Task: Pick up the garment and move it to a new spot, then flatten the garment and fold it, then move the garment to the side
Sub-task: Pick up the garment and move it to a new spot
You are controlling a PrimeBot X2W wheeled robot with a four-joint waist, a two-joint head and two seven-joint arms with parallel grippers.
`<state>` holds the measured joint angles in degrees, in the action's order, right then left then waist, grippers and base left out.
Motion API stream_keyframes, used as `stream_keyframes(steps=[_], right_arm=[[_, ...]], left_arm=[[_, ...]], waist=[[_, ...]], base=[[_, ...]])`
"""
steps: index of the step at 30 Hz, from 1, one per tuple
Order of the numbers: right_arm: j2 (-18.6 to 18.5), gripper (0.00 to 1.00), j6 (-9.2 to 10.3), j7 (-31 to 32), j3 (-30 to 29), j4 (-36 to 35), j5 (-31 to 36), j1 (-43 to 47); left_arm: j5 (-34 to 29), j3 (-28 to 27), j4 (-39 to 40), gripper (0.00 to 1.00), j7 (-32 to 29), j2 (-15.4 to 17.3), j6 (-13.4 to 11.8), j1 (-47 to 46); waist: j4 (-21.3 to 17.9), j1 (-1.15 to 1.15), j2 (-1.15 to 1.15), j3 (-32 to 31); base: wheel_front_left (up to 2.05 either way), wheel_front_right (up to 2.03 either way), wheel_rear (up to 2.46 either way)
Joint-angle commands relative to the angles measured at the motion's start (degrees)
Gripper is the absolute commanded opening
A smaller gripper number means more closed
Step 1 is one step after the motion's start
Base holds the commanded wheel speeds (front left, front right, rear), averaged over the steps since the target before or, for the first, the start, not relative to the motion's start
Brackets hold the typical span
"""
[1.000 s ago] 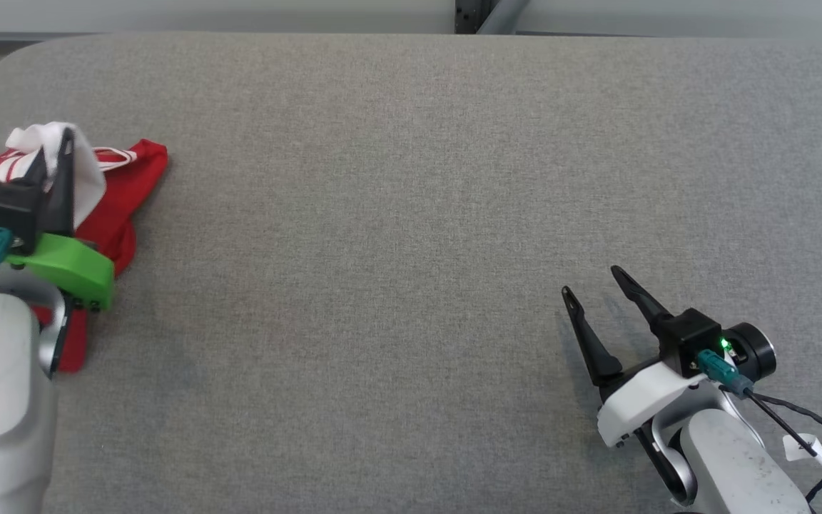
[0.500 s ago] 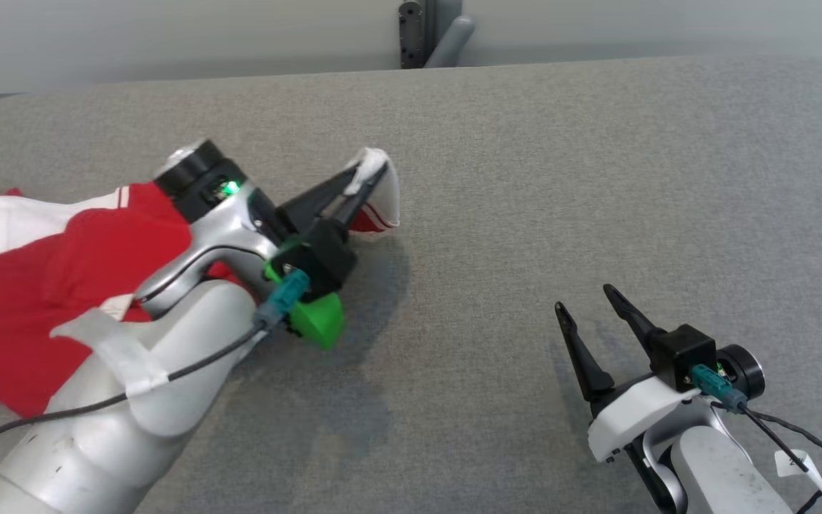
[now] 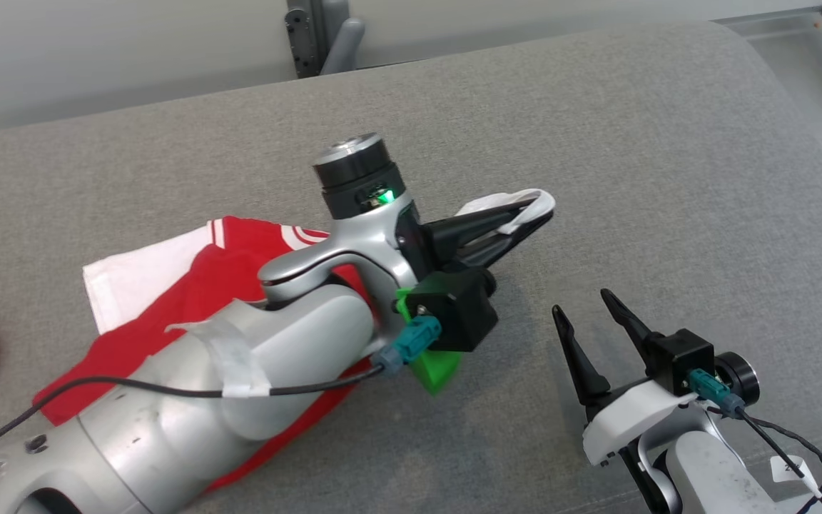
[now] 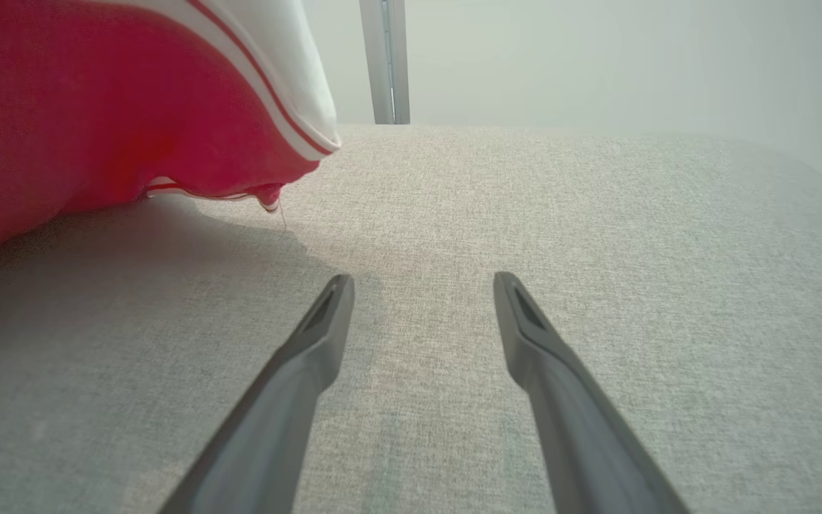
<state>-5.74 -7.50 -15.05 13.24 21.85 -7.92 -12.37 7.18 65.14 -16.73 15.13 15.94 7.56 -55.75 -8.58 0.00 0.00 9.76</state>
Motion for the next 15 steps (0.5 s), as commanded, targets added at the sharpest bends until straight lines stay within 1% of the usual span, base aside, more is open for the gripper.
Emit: stream_keyframes(steps=[1,5,7,9,13,15], right_arm=[[0.2,1.00,0.02,-0.2,-0.4,-0.2,-0.2,-0.2],[0.4,1.00,0.02,-0.2,-0.2,-0.3,0.1,-0.9],[0.4,1.00,0.02,-0.2,-0.3,-0.4,0.1,-1.0],[0.6,1.00,0.02,-0.2,0.0,-0.4,0.0,-1.3],[1.0,1.00,0.01,-0.2,0.3,-0.5,-0.2,-2.1],[1.2,1.00,0.02,-0.2,0.3,-0.5,-0.2,-2.0]], left_arm=[[0.7,0.0,0.2,0.00,0.1,-1.2,-0.2,-0.7],[1.8,0.7,-1.1,0.00,0.1,-5.0,-0.2,-0.3],[2.1,-0.1,-1.8,0.00,0.1,-6.7,-0.2,-0.1],[1.9,-1.2,-3.2,0.00,0.1,-7.6,-0.2,-0.5],[1.2,-3.5,-6.3,0.00,0.1,-8.1,-0.5,-1.0],[1.1,-5.0,-8.1,0.00,0.1,-7.4,-0.6,-0.3]], waist=[[-2.9,0.00,0.00,0.9],[-5.2,0.00,0.00,1.8],[-5.9,0.00,0.00,2.1],[-6.7,0.00,0.00,2.6],[-7.7,0.00,0.00,3.4],[-7.9,0.00,0.00,3.6]], base=[[0.00,0.00,0.00],[0.00,0.00,0.00],[0.00,0.00,0.00],[0.00,0.00,0.00],[0.00,0.00,0.00],[0.00,0.00,0.00]])
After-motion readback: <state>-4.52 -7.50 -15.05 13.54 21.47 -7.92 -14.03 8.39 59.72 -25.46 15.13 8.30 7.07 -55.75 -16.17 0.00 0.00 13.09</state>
